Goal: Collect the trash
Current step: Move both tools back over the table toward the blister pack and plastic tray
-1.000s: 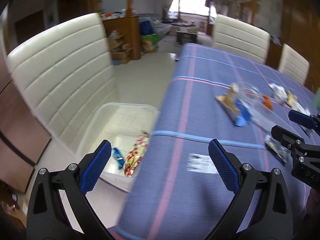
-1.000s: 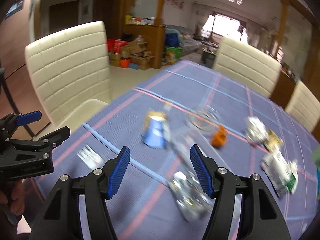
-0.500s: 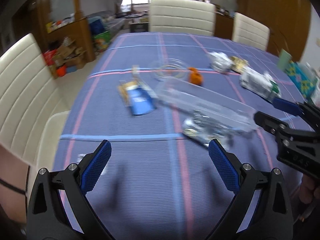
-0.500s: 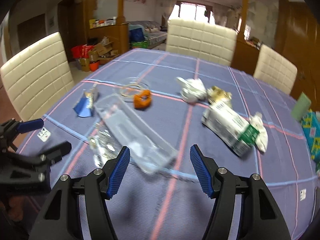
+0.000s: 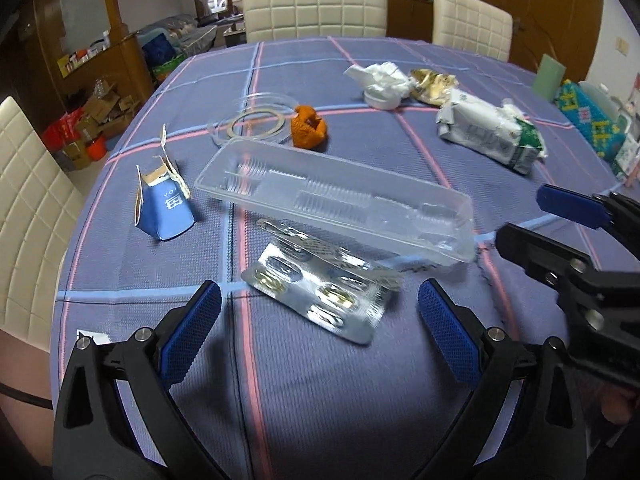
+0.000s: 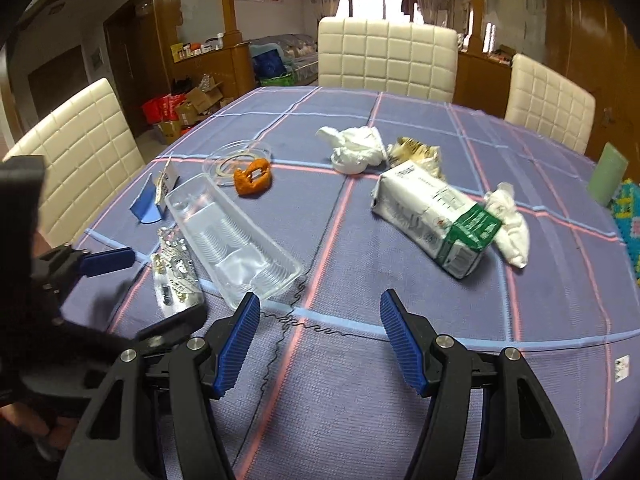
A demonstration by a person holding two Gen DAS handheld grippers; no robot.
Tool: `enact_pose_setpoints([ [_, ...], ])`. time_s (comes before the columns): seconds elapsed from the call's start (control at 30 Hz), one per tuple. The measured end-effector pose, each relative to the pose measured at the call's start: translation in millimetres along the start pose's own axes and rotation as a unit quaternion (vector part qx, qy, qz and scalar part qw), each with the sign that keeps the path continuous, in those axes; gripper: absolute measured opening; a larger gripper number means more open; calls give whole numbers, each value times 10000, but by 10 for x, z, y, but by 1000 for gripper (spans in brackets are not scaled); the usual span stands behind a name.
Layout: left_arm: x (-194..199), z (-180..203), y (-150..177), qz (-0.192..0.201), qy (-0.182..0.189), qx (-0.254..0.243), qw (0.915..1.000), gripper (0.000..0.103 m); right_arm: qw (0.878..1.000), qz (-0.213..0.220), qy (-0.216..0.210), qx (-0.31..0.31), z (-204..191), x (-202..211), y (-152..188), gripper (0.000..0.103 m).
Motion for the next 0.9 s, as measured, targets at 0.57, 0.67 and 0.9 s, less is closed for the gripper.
enact_pose_setpoints([
  [0.57,-44,-551,111,-13,-127,484,9987,86,9968,-529,-522,294,-430,-411,-44,61],
  [0.67,-43,-569,98,46,-85,501,9987,81,9962,-648,-506,285,-442,-486,-23,61],
  [0.9,-25,-587,83,119,-181,451,9987,59,9961,-512,-447,562,-521,-484,7,37],
])
Point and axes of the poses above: each gripper's, at about its wrist camera, not at the fingertips, and x roughly against the way its jaws point, z to its right, y to its underside, the point moved 8 cm from there along -x, roughly the way its jaws point, and after that the axes turned 13 degrees about -x, right-handed, at the moved point
